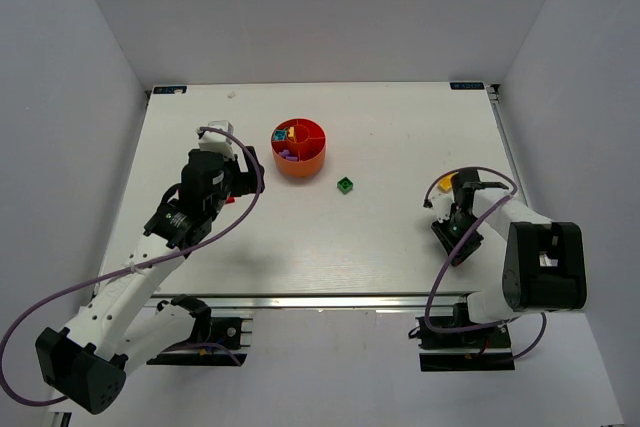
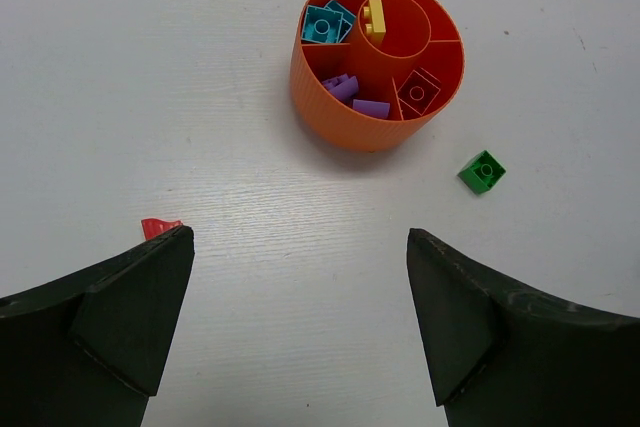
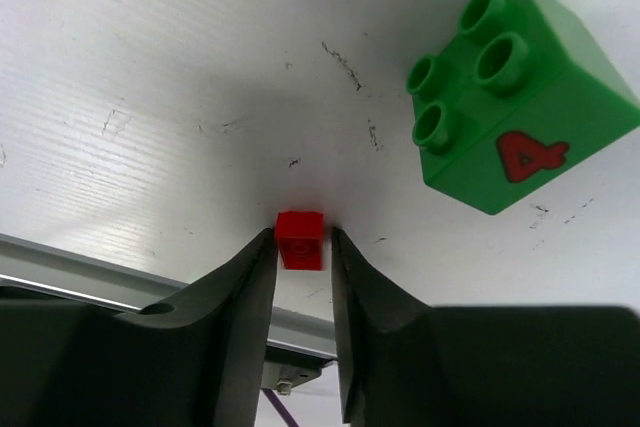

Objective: Sort the legos into containers by color

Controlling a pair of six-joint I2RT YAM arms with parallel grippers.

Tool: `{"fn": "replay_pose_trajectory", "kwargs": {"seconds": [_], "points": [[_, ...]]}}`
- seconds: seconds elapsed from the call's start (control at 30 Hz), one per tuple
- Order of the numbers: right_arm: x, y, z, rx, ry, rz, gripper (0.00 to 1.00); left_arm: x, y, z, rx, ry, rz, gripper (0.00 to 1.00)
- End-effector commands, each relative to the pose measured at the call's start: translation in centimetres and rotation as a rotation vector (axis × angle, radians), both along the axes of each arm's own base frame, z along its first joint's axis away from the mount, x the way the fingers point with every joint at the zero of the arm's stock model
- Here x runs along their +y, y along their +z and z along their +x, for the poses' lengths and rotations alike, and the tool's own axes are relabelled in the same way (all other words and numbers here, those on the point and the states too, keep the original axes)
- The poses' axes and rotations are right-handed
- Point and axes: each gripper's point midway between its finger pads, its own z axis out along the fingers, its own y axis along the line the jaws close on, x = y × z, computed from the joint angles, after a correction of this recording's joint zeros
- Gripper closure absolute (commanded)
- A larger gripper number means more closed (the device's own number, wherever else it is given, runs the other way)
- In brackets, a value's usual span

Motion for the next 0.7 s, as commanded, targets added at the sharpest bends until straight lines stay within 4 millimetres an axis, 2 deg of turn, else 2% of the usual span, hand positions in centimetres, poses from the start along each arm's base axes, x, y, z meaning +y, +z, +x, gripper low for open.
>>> {"fn": "replay_pose_trajectory", "kwargs": {"seconds": [0.0,0.13,0.2,0.27,0.33,0.37,0.43,0.47,0.5,0.53,0.57,0.6,0.63,0.67], "points": [[-0.1,-0.3,0.2,-0.001,0.0,-0.019,0.67,0.3,0.4,0.0,-0.016,0.012,-0.002,0.04],[0.5,0.4,0.9,-0.028,0.025,0.009,0.77,0.3,0.1,0.1,-0.008,0.016,0.001,0.04],[2.5,1.4,1.8,-0.058,0.058,0.128,0.8,0.3,-0.1,0.1,-0.004,0.018,0.003,0.04],[4.0,3.8,3.8,-0.119,0.099,0.207,0.82,0.2,-0.5,0.3,0.008,0.014,0.004,0.04],[6.8,5.9,5.0,-0.148,0.187,0.338,0.85,0.1,-1.2,0.4,0.03,0.016,0.012,0.04],[7.8,8.0,7.2,-0.219,0.22,0.379,0.85,0.0,-1.7,0.6,0.046,0.018,0.018,0.04],[10.8,10.0,8.9,-0.263,0.294,0.483,0.89,0.0,-2.4,0.7,0.067,0.026,0.027,0.03],[11.9,11.8,11.3,-0.342,0.322,0.507,0.95,0.3,-3.1,1.0,0.087,0.049,0.039,0.03],[13.0,12.7,12.4,-0.373,0.334,0.535,0.98,0.5,-3.6,1.0,0.103,0.065,0.051,0.02],[15.0,12.5,12.9,-0.359,0.367,0.557,0.97,0.7,-3.9,1.2,0.113,0.083,0.057,0.02],[16.3,14.1,15.4,-0.444,0.396,0.571,0.96,1.4,-4.7,1.5,0.131,0.121,0.078,0.02],[18.0,14.5,16.2,-0.462,0.425,0.583,0.95,1.7,-5.1,1.6,0.142,0.134,0.091,0.02],[19.7,13.9,16.9,-0.447,0.433,0.594,0.94,1.8,-5.6,1.7,0.156,0.147,0.101,0.02],[20.9,14.3,18.5,-0.494,0.448,0.602,0.94,2.0,-6.0,1.7,0.167,0.156,0.11,0.02]]}}
